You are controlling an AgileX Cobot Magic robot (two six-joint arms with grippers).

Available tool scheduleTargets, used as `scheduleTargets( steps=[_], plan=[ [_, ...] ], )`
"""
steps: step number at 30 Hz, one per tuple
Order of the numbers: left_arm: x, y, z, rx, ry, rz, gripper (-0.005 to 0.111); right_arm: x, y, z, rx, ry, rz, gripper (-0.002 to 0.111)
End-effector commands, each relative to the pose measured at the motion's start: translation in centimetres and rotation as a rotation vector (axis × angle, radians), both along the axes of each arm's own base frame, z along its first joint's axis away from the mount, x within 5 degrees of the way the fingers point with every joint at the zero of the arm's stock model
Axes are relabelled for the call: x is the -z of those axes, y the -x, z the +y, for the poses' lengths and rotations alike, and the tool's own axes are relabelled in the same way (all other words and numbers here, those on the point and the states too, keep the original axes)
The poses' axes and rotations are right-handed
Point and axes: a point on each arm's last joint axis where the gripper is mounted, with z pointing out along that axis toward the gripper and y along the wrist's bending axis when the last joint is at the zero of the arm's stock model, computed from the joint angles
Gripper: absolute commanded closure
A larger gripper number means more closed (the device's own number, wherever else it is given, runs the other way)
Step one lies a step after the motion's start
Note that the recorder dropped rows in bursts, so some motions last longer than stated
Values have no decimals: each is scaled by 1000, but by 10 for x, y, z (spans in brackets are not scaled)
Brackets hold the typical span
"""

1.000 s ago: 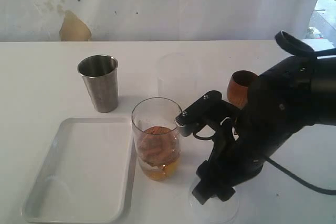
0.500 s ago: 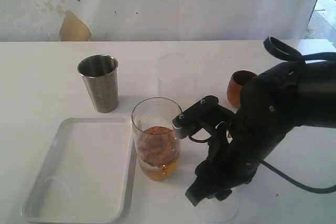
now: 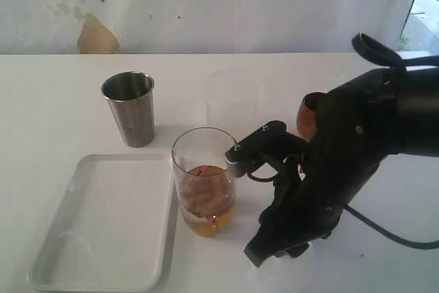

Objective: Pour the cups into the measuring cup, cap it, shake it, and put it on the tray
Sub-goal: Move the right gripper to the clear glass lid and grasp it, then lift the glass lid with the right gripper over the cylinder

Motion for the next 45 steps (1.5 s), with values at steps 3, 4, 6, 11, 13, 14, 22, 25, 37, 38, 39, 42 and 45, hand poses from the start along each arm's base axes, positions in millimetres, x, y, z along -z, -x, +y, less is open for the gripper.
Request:
scheduleTargets(
  steps=[3, 4, 6, 11, 13, 14, 22, 25, 37, 38, 39, 42, 45],
  plan=[
    [1, 0, 0, 1, -4, -9, 106, -34, 0, -6, -27, 59, -32, 108],
    [1, 0, 0, 1, -4, -9, 106, -40, 1, -8, -22, 72, -22, 108],
    [1, 0, 0, 1, -4, -9, 106, -54, 2, -8, -21, 76, -15, 108],
    [1, 0, 0, 1, -4, -9, 106, -94, 1, -10, 4, 95, -18, 108],
    [1, 0, 0, 1, -4, -9, 106, -112, -5, -7, 8, 63, -73, 108],
    [1, 0, 0, 1, -4, -9, 106, -120, -7, -5, 14, 46, -97, 108],
    [1, 0, 0, 1, -4, -9, 106, -175, -20, 4, 73, -81, -247, 108],
    [1, 0, 0, 1, -4, -9, 106, -182, -27, 11, 86, -117, -253, 108],
    [1, 0, 0, 1, -4, -9, 106, -160, -57, 53, 48, -152, -163, 108],
    [1, 0, 0, 1, -4, -9, 106, -160, -57, 54, 43, -141, -169, 108],
    [1, 0, 0, 1, -4, -9, 106, -159, -59, 54, 43, -135, -173, 108],
    [1, 0, 0, 1, -4, -9, 106, -156, -61, 55, 43, -123, -173, 108],
    [1, 0, 0, 1, -4, -9, 106, -154, -62, 55, 42, -118, -169, 108]
  ],
)
